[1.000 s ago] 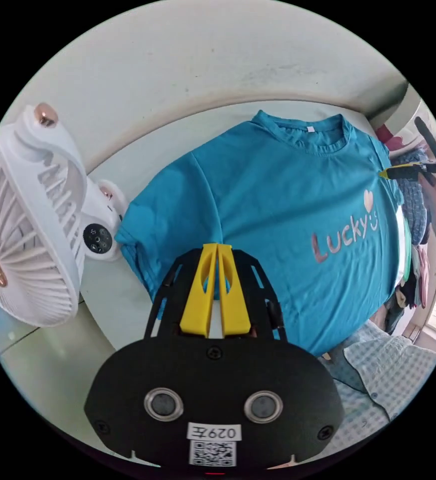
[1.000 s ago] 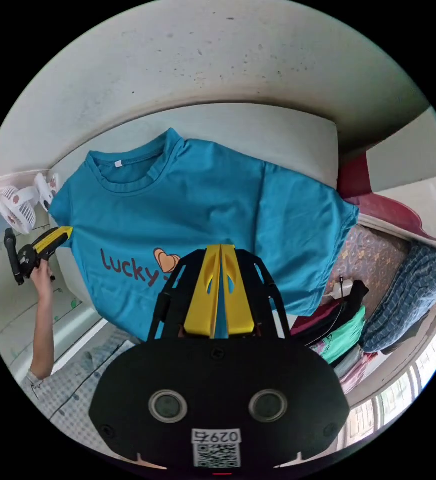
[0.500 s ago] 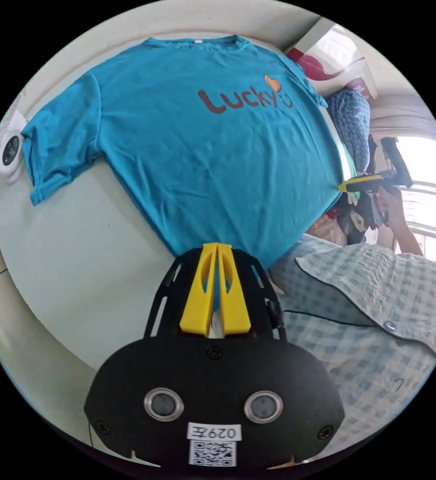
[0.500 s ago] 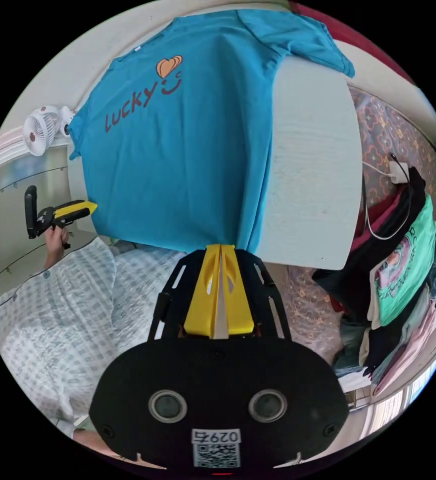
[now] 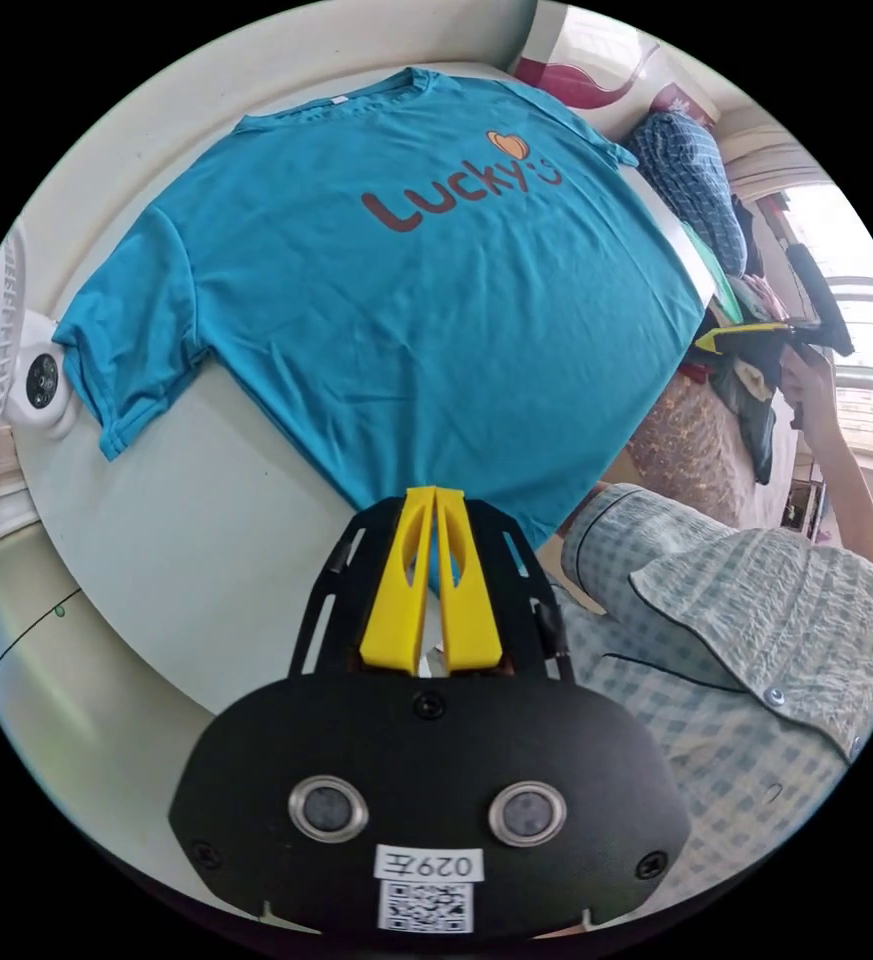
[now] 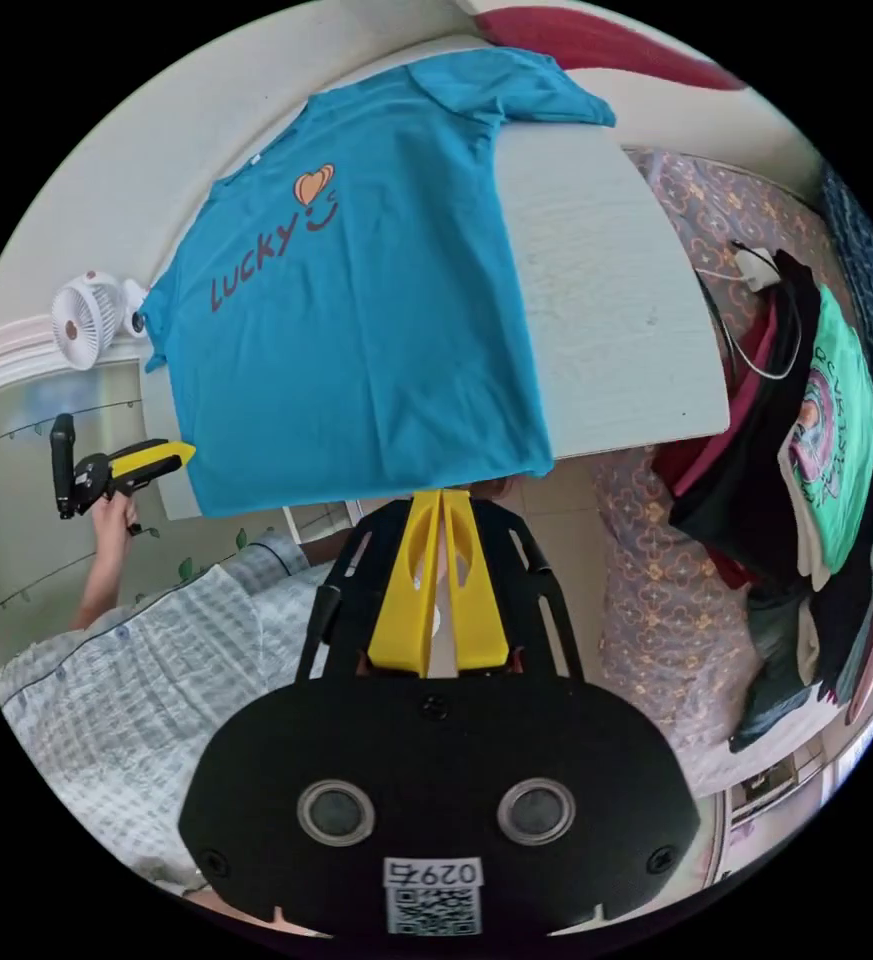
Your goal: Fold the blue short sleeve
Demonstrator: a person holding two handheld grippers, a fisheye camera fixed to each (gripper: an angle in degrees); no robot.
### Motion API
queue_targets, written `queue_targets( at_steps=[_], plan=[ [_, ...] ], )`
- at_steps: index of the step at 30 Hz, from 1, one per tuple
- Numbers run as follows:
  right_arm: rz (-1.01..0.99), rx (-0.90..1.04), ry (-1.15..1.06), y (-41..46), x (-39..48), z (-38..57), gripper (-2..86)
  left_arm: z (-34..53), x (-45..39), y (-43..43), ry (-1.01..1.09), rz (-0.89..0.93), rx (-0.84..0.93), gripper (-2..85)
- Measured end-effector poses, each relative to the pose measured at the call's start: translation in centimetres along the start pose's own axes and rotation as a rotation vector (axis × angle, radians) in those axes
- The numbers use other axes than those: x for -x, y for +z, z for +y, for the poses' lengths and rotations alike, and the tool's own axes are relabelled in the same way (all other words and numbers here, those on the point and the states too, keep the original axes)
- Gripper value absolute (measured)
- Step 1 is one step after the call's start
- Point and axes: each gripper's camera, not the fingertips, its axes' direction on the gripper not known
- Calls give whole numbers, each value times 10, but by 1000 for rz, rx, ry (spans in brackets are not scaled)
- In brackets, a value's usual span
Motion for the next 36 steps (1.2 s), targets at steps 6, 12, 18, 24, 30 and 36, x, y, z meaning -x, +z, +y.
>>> queue_targets(
  at_steps=[6, 12, 18, 24, 30, 36],
  plan=[
    [61, -16, -204, -20, 58, -25, -5, -21, 19, 7, -68, -21, 38, -10],
    [141, 102, -273, -25, 58, -27, -5, -5, 6, 28, -142, -137, 51, -10],
    [-203, -8, -171, -82, -20, -17, -3, 7, 5, 42, -245, -157, 62, -10],
    [-498, -411, 136, -187, -180, -39, 24, -5, 26, 51, -309, -90, 167, -10],
    [-416, -404, 230, -222, -232, -102, 90, -1, 43, 55, -386, -60, 180, -10],
    [-388, -305, 208, -215, -218, -165, 48, 6, 54, 56, -424, -83, 185, -10]
  ],
)
